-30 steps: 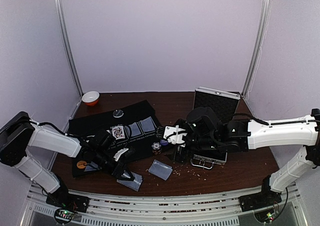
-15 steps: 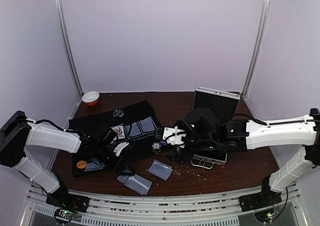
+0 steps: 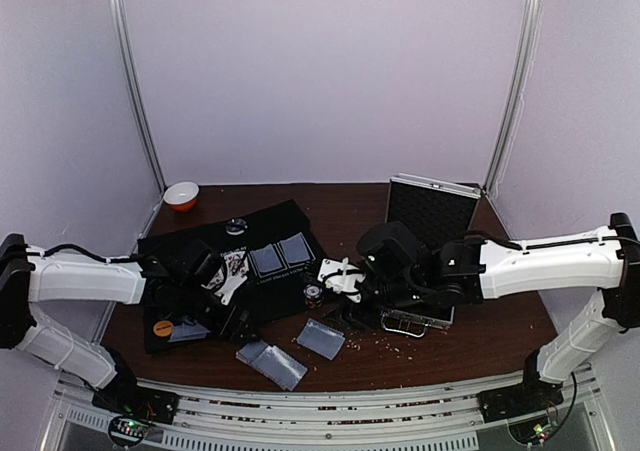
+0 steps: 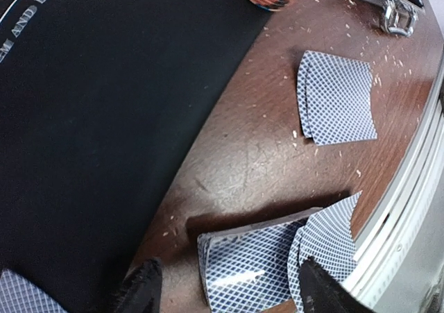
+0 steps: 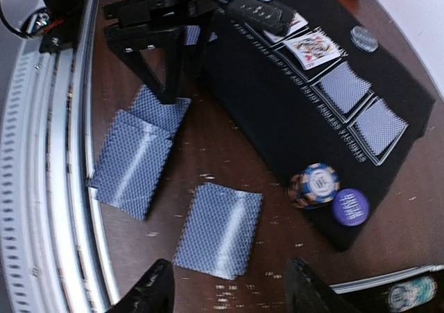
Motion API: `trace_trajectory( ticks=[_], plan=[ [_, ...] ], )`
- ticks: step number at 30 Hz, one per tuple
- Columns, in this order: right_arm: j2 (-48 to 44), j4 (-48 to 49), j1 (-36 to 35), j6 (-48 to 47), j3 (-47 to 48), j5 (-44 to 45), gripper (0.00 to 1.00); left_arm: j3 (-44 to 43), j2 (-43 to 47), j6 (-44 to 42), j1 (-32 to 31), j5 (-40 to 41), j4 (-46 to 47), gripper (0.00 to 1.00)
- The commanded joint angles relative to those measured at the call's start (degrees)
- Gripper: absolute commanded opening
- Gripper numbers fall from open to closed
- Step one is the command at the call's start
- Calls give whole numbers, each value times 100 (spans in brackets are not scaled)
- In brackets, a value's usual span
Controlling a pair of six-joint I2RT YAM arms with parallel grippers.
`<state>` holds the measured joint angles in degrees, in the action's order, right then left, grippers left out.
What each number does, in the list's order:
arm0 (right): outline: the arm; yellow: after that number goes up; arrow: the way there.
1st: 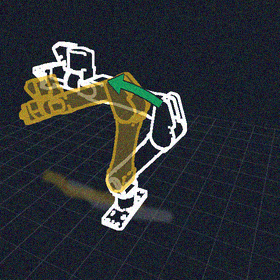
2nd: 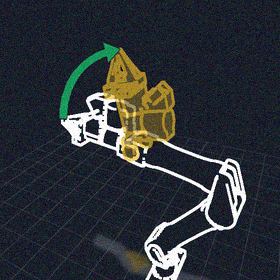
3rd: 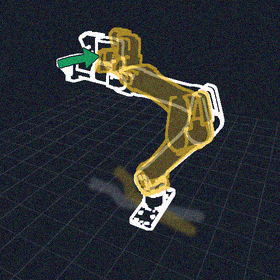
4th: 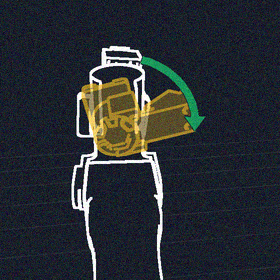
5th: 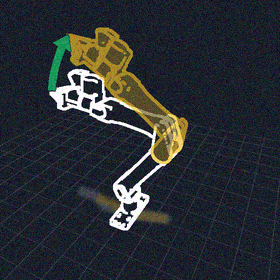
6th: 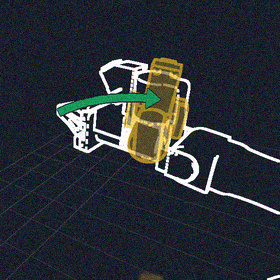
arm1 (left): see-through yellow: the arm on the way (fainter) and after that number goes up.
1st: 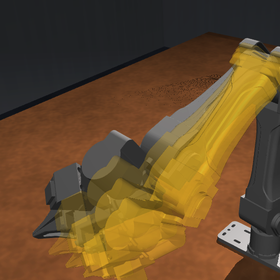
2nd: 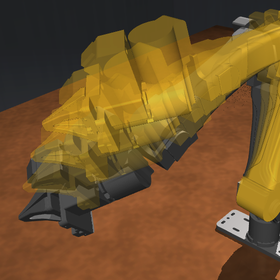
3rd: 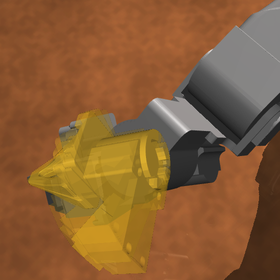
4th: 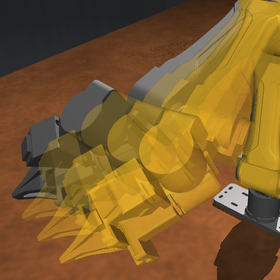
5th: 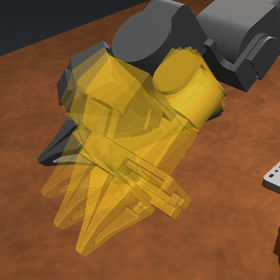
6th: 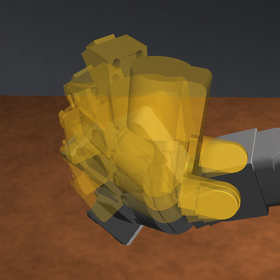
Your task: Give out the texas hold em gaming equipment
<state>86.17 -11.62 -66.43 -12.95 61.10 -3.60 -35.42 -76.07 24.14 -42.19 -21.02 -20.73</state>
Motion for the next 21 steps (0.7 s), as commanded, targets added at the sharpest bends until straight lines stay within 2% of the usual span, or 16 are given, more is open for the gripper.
trace_trajectory(
  ticks=[1,5,10,16,21],
  plan=[
    [56,-130,-437,722,-297,-1022,52,72,242,727,22,173,-294,62],
    [495,-47,-576,842,-478,-1646,37,267,362,1063,26,338,-369,52],
    [1432,-469,-661,505,40,-1995,21,323,246,1079,22,500,-433,38],
    [2197,-628,-702,466,517,-1755,6,483,122,1007,26,553,-312,33],
    [2566,-631,-722,552,760,-1557,3,503,-59,938,21,571,-208,33]
  ],
)
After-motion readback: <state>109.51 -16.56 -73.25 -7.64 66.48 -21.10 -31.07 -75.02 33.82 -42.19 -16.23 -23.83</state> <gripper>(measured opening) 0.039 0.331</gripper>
